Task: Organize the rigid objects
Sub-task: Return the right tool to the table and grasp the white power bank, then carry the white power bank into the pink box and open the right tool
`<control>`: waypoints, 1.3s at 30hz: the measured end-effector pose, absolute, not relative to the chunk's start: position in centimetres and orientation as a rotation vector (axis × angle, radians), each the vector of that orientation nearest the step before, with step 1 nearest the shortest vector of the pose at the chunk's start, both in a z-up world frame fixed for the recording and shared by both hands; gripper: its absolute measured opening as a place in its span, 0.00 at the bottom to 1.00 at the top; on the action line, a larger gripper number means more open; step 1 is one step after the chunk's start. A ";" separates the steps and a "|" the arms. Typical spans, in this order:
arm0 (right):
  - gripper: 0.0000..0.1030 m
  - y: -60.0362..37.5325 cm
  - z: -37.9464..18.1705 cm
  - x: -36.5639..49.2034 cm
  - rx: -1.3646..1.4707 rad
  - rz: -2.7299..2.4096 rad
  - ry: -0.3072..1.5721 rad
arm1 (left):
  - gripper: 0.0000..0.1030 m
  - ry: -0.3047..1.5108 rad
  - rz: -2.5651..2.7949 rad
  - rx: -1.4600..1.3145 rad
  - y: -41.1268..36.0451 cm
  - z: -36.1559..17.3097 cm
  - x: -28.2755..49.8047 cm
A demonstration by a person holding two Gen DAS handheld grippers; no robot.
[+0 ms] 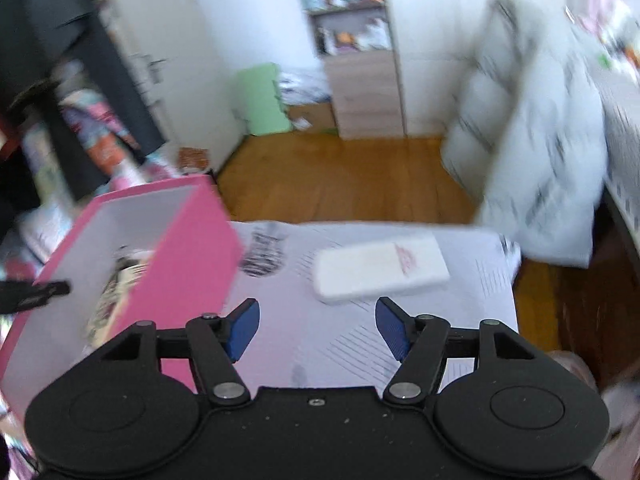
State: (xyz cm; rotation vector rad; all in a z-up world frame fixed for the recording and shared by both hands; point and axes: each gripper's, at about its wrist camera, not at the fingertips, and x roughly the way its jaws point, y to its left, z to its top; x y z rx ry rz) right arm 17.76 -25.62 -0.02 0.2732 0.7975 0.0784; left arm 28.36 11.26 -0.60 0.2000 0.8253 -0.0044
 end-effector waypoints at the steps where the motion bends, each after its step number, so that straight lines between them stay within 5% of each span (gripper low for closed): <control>1: 0.67 -26.3 -0.9 18.2 0.316 0.068 0.812 | 0.11 0.826 -0.005 0.200 11.3 -0.6 28.4; 13: 0.71 -28.6 -6.6 24.3 0.543 -0.140 0.841 | 0.12 0.826 -0.008 0.196 11.4 -0.8 28.2; 19: 0.81 -28.7 -7.1 26.7 0.599 -0.185 0.777 | 0.12 0.820 -0.012 0.194 11.3 -0.7 28.2; 28: 0.84 -24.2 -7.4 29.1 0.266 -0.087 0.790 | 0.12 0.821 -0.018 0.195 11.2 -0.6 28.2; 35: 0.62 -24.0 -6.7 27.5 0.122 -0.021 0.819 | 0.12 0.822 -0.019 0.195 11.2 -0.5 28.2; 39: 0.61 -25.0 -5.8 25.9 0.186 0.005 0.887 | 0.12 0.822 -0.019 0.191 11.3 -0.5 28.2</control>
